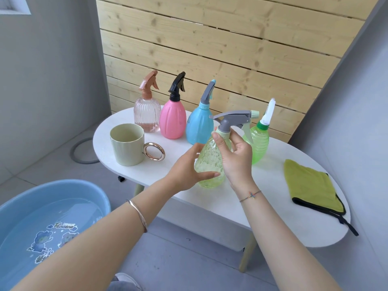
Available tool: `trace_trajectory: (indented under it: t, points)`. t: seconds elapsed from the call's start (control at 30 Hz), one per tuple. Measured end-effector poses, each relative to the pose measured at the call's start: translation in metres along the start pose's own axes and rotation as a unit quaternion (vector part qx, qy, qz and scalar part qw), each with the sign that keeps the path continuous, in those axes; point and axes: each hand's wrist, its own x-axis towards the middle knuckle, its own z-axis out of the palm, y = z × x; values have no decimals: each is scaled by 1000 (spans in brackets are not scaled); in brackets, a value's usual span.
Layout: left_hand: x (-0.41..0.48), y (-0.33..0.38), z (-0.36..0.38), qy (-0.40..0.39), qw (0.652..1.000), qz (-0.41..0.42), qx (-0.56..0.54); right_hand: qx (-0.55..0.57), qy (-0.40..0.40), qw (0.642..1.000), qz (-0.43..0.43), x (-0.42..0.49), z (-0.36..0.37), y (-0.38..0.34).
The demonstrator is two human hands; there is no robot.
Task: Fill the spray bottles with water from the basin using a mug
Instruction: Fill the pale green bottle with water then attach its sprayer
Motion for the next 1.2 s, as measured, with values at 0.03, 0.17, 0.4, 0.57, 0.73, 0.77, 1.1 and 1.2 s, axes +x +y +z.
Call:
trace_trajectory:
  t: [0.03, 0.17, 0.4, 0.57, 0.73, 0.77, 1.1, 1.2]
  points:
    - [-1, 1, 1, 3, 1000, 2, 5, -9, -1, 1000, -8, 0, 0, 0]
    - [-2, 3, -4, -4, 999, 9, 42, -78, -71, 994, -22, 11, -16, -5]
    - [-10, -6, -9, -70, 992, -16, 108, -87, -208, 970, 85, 30, -57, -16]
    - [-10, -2, -3, -103, 988, -6, 118, -247, -41, 966, 59, -8, -46, -5]
    - [-8, -7, -2, -104, 988, -17, 114, -293, 12, 956, 26, -6, -36, 8]
    - [-8, -7, -4, -102, 988, -19, 112, -289, 12, 957, 28, -4, -37, 9]
    - [33, 24, -34, -4, 990, -24, 138, -305, -39, 951, 43, 47, -32, 25]
    - [46, 25, -36, -20, 988, -27, 151, -311, -34, 949, 37, 57, -27, 30]
